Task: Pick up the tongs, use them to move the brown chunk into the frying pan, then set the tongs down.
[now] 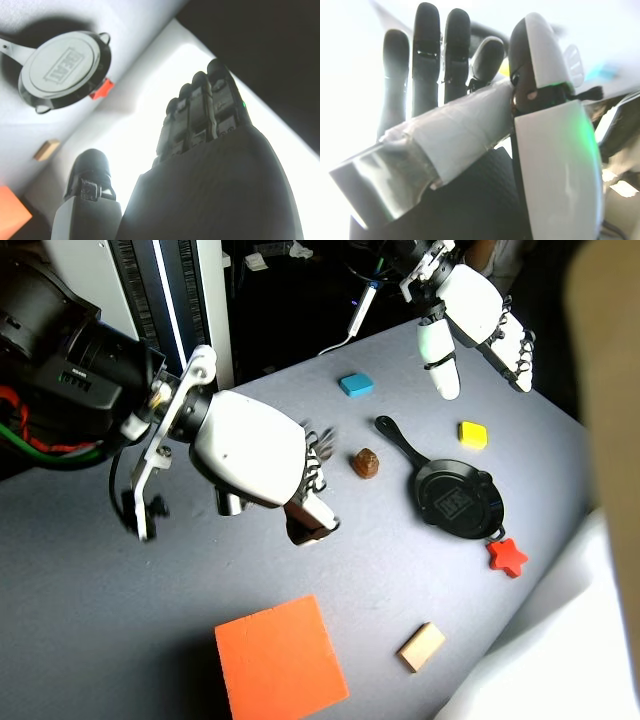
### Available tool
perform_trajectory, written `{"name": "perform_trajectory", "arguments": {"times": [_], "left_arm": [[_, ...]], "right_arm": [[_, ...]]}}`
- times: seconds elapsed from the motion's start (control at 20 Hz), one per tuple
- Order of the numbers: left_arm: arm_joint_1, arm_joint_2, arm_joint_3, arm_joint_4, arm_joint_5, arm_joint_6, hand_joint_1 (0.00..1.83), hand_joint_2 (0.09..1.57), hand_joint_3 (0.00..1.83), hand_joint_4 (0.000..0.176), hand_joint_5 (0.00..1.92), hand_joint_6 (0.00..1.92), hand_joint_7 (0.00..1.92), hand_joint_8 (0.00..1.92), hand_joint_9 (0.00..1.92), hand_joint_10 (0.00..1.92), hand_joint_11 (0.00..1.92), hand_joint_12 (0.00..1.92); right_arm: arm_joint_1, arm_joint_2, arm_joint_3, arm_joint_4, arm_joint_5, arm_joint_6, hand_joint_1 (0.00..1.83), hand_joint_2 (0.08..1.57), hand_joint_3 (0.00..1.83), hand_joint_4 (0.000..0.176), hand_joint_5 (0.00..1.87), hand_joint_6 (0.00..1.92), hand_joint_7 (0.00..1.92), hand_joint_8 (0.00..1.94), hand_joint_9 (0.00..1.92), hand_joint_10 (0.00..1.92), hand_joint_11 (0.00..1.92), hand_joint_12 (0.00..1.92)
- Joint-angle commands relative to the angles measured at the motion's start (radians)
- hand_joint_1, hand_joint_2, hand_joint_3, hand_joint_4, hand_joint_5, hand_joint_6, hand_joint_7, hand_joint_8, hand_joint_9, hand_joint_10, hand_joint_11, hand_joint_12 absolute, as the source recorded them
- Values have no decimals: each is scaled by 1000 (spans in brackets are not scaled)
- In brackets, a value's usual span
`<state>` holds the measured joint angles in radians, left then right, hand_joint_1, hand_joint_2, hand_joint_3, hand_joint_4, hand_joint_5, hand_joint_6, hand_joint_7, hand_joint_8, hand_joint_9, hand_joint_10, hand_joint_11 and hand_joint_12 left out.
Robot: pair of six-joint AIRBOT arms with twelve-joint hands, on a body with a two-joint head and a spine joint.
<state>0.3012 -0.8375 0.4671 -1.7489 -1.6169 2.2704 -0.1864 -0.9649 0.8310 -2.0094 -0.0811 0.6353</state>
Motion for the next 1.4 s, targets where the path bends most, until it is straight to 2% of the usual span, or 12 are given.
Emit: {"name": "perform_trajectory", "arguments": {"times": [0.0, 0.05, 0.15, 0.25, 0.45, 0.5, 0.55, 0.6, 0.65, 0.75, 0.9, 1.35], "left_arm": [[-6, 4, -1, 90, -62, 5, 0, 1243, 0, 0, 0, 0, 62, 3, 56, 2, 0, 236], [-6, 3, -1, 90, -62, 5, 0, 1244, 0, 0, 4, 1, 74, 5, 69, 6, 0, 280], [-5, 3, -2, 90, -62, 5, 0, 1244, 0, 0, 0, 0, 66, 2, 59, 0, 0, 269], [-5, 3, -2, 90, -61, 5, 0, 1241, 0, 0, 0, 0, 48, 1, 49, 0, 0, 240], [-4, 3, -2, 90, -61, 5, 0, 1241, 0, 0, 0, 0, 45, 0, 41, 0, 0, 222], [-4, 2, -2, 90, -61, 5, 0, 1240, 0, 0, 0, 0, 48, 1, 40, 0, 0, 219], [-4, 1, -2, 90, -61, 5, 0, 1243, 1, 0, 0, 0, 47, 1, 39, 0, 0, 219], [-3, 0, -2, 90, -61, 5, 0, 1244, 1, 0, 0, 0, 38, 1, 36, 0, 0, 237], [-3, 0, -2, 90, -61, 5, 0, 1242, 0, 0, 0, 0, 33, 0, 33, 0, 0, 238], [-2, 0, -2, 90, -61, 5, 0, 1244, 1, 0, 0, 0, 35, 1, 32, 3, 0, 185], [-3, 0, -2, 90, -61, 5, 0, 1246, 1, 0, 0, 0, 43, 1, 46, 5, 0, 242], [-2, -2, -2, 90, -61, 5, 0, 1246, 0, 0, 0, 0, 31, 4, 28, 3, 0, 174]], "right_arm": [[13, 0, -4, 110, -148, -119, 1070, 1266, 2, 0, 693, 1398, 978, 3, 938, 53, 341, 1402], [16, -7, -11, 214, -185, -223, 1071, 1265, 2, 0, 694, 1398, 980, 4, 938, 53, 342, 1401], [28, -15, -27, 364, -241, -324, 1081, 1252, 0, 0, 718, 1363, 992, 7, 943, 56, 354, 1402], [66, -34, -64, 677, -327, -495, 1072, 1264, 1, 0, 696, 1396, 975, 3, 931, 55, 319, 1427], [108, -95, -96, 908, -512, -472, 1077, 1257, 0, 0, 710, 1375, 981, 4, 924, 57, 330, 1431], [113, -117, -97, 932, -557, -441, 1067, 1226, 0, 0, 647, 790, 956, 12, 904, 51, 309, 1426], [116, -130, -96, 937, -580, -418, 1084, 1228, 14, 0, 724, 1215, 966, 17, 919, 59, 324, 1425], [119, -150, -95, 936, -601, -389, 1065, 1213, 9, 0, 655, 747, 960, 12, 909, 58, 300, 1432], [119, -167, -93, 924, -623, -352, 1056, 1217, 6, 0, 706, 473, 953, 6, 899, 57, 293, 1427], [101, -204, -86, 845, -657, -275, 1052, 1214, 0, 0, 799, 215, 956, 3, 891, 61, 299, 1413], [63, -246, -56, 809, -659, -244, 1065, 1210, 0, 0, 838, 109, 950, 0, 880, 62, 274, 1424], [26, -332, 10, 809, -622, -257, 1049, 1217, 3, 0, 840, 71, 950, 1, 887, 70, 274, 1413]]}}
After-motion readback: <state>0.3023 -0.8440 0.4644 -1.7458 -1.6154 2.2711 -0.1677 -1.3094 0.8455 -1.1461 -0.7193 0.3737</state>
